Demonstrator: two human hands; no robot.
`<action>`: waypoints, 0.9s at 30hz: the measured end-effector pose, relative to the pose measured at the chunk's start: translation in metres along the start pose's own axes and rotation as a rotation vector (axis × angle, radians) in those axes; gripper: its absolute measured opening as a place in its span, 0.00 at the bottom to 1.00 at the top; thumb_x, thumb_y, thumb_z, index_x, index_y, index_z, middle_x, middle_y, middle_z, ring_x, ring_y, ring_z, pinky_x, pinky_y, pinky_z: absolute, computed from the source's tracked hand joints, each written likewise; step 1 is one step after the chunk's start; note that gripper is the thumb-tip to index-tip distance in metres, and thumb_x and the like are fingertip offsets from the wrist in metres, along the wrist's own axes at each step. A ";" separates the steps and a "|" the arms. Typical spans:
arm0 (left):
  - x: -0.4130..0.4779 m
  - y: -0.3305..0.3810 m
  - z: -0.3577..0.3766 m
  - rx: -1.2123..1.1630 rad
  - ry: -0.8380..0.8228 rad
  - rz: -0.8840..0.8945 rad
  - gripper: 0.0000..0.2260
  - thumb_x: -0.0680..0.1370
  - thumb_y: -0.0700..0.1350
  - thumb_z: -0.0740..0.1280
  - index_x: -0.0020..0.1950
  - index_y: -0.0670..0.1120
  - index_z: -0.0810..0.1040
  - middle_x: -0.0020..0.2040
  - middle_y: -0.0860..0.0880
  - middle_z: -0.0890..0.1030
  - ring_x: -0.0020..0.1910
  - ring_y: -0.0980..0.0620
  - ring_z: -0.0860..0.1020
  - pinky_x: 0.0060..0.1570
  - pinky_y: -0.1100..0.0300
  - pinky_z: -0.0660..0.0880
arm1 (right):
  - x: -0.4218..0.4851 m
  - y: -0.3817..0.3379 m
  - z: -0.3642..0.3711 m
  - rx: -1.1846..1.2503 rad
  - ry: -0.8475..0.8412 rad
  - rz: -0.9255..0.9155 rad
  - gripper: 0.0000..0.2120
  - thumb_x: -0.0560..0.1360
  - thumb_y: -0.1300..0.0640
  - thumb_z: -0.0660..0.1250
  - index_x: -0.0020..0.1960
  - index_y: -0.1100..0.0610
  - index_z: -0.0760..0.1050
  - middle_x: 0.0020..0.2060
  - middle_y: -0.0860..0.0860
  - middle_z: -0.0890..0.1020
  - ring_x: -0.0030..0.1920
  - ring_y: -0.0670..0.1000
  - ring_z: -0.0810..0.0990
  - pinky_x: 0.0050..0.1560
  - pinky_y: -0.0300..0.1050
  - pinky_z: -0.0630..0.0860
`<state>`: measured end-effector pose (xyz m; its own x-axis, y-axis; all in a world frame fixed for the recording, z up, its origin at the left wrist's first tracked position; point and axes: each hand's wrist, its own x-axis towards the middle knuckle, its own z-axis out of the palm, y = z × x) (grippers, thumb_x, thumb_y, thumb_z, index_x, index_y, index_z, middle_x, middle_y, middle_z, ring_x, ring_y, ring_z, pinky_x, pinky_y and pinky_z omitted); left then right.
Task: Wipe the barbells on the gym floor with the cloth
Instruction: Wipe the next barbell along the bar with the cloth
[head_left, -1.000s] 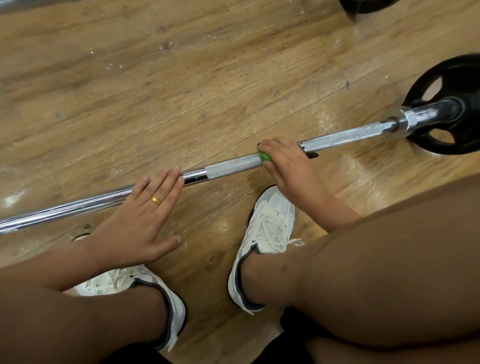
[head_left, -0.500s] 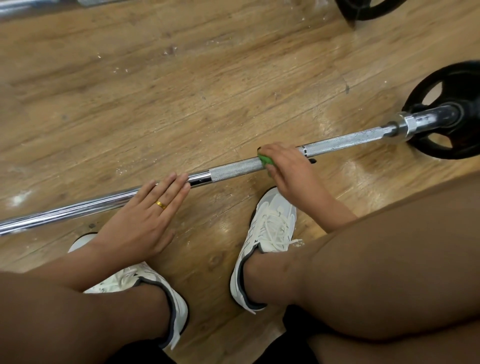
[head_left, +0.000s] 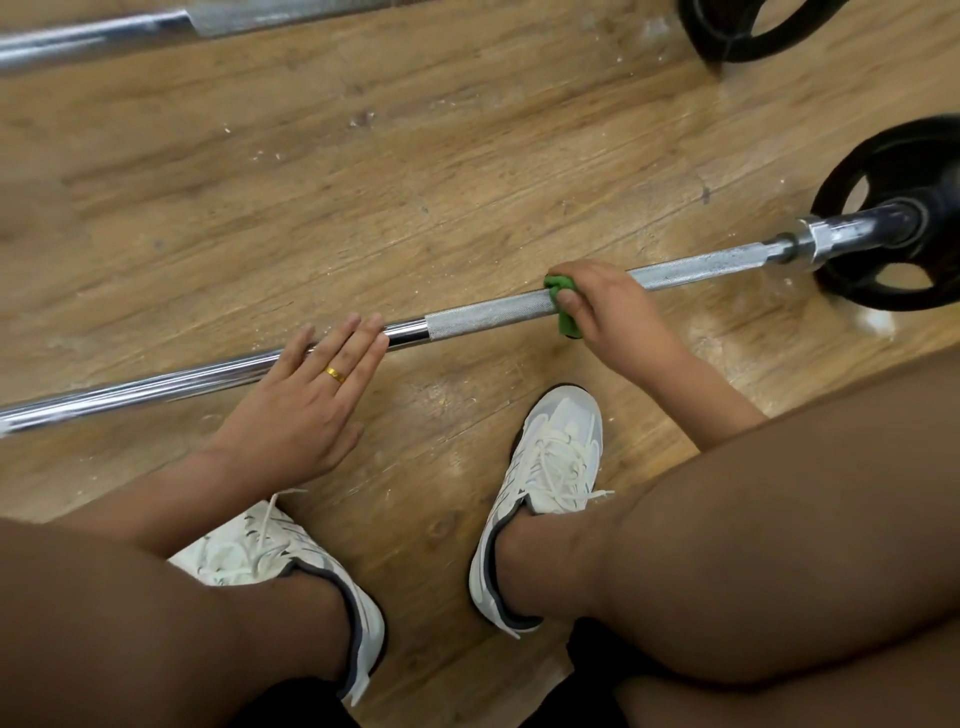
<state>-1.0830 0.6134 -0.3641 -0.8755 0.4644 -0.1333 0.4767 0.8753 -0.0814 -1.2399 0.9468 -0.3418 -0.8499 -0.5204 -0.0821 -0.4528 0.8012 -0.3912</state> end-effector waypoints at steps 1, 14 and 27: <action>0.002 -0.001 0.000 0.006 0.007 -0.008 0.38 0.77 0.55 0.56 0.81 0.37 0.51 0.82 0.39 0.48 0.81 0.40 0.50 0.77 0.37 0.54 | 0.003 -0.003 0.001 -0.011 0.027 0.006 0.16 0.81 0.55 0.59 0.61 0.63 0.78 0.55 0.58 0.82 0.56 0.61 0.78 0.60 0.50 0.70; 0.030 -0.018 0.001 -0.059 -0.004 -0.140 0.38 0.78 0.58 0.55 0.81 0.37 0.53 0.82 0.39 0.52 0.81 0.41 0.52 0.75 0.34 0.53 | 0.045 -0.031 0.022 0.011 0.041 -0.079 0.13 0.79 0.57 0.60 0.59 0.62 0.78 0.52 0.58 0.82 0.52 0.61 0.79 0.57 0.54 0.72; 0.057 -0.046 -0.004 -0.115 -0.040 -0.202 0.40 0.77 0.61 0.53 0.82 0.38 0.52 0.82 0.41 0.51 0.81 0.42 0.52 0.74 0.31 0.52 | 0.084 -0.022 0.019 -0.024 0.016 -0.162 0.15 0.81 0.53 0.56 0.58 0.60 0.76 0.52 0.55 0.81 0.52 0.58 0.77 0.56 0.52 0.70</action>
<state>-1.1546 0.6001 -0.3643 -0.9473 0.2743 -0.1653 0.2777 0.9607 0.0023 -1.2964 0.8796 -0.3574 -0.7691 -0.6391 -0.0053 -0.5907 0.7139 -0.3759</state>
